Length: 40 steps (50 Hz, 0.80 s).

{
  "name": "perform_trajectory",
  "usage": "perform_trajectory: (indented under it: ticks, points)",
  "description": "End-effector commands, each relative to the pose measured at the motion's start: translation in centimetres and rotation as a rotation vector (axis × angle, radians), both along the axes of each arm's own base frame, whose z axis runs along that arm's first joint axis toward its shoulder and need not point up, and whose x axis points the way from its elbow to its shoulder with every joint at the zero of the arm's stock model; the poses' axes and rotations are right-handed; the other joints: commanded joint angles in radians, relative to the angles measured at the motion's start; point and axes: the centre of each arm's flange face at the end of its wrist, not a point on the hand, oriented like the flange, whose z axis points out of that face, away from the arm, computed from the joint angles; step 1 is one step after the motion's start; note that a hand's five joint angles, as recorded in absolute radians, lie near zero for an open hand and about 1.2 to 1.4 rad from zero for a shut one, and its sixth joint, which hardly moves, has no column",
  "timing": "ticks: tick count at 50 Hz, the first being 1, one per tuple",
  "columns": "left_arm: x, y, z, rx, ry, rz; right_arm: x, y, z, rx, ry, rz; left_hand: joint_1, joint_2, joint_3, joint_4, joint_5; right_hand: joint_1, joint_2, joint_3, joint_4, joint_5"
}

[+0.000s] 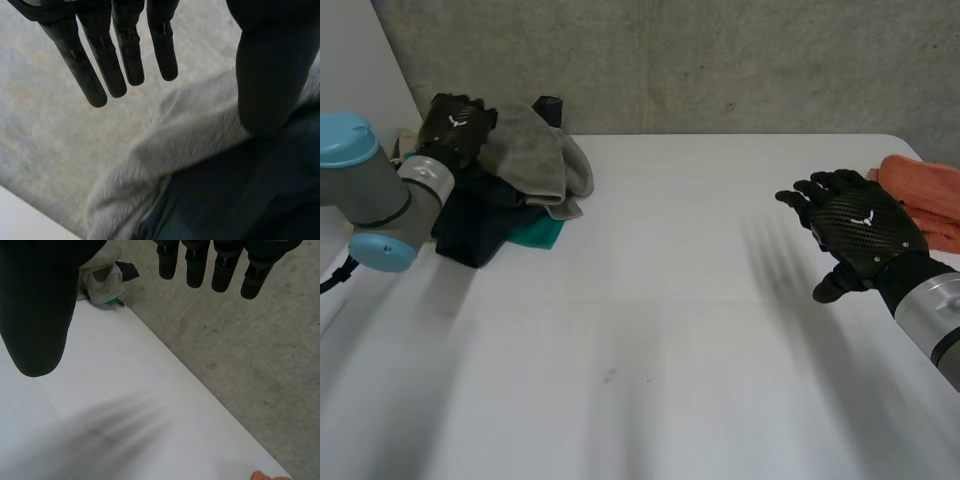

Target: Fold the laundry.

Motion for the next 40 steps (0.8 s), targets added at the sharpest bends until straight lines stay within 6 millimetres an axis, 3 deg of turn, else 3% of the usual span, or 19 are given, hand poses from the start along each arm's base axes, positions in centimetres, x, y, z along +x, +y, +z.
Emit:
perform_trajectory:
  ticks: [1,7,10,15,17,22,26,32,34,40]
  points:
    - [0.7,-2.1,-2.3,0.046,0.001,-0.022,0.0,-0.2,-0.8,0.028,0.005,0.000,0.101,0.109,0.108,0.104,0.103,-0.054,-0.040,-0.039,-0.043,-0.046]
    - [0.7,-2.9,-3.0,0.033,0.002,-0.020,0.0,-0.2,-0.8,0.028,0.006,-0.003,0.112,0.120,0.119,0.115,0.115,-0.054,-0.040,-0.039,-0.043,-0.046]
    - [0.6,-3.6,-3.0,0.010,0.006,-0.019,0.0,-0.2,-0.9,0.029,0.006,-0.003,0.229,0.237,0.237,0.233,0.232,-0.054,-0.040,-0.039,-0.043,-0.046]
    - [0.5,-4.0,-2.9,-0.009,0.010,-0.009,0.0,-0.3,-1.3,0.043,0.010,-0.008,0.829,0.837,0.837,0.833,0.832,-0.054,-0.040,-0.039,-0.043,-0.046]
    - [0.0,-3.7,-2.8,-0.008,0.011,-0.004,0.0,-0.3,-1.4,0.046,0.010,-0.008,0.831,0.839,0.838,0.834,0.834,-0.054,-0.040,-0.039,-0.043,-0.046]
    - [-1.7,-0.9,0.7,-0.018,0.037,0.026,-0.1,-0.5,-1.3,0.043,0.010,-0.012,0.831,0.839,0.838,0.834,0.834,-0.054,-0.040,-0.039,-0.043,-0.046]
    - [-4.1,2.9,4.4,-0.070,0.106,-0.048,-0.1,-0.6,-1.1,0.036,0.009,-0.014,0.831,0.839,0.838,0.834,0.834,-0.054,-0.040,-0.039,-0.043,-0.046]
    - [-8.9,11.6,9.8,-0.095,0.261,-0.272,-0.3,-0.7,-1.0,0.034,0.008,-0.026,0.831,0.839,0.838,0.834,0.834,-0.054,-0.040,-0.039,-0.043,-0.046]
    - [-10.1,13.8,10.2,-0.075,0.279,-0.332,-0.4,-0.8,-0.8,0.027,0.006,-0.034,0.831,0.839,0.838,0.834,0.834,-0.054,-0.040,-0.039,-0.043,-0.046]
    - [-16.8,24.1,7.9,0.093,0.319,-0.625,-1.7,-1.5,-0.4,0.009,0.006,-0.100,0.831,0.839,0.838,0.834,0.834,-0.054,-0.040,-0.039,-0.043,-0.046]
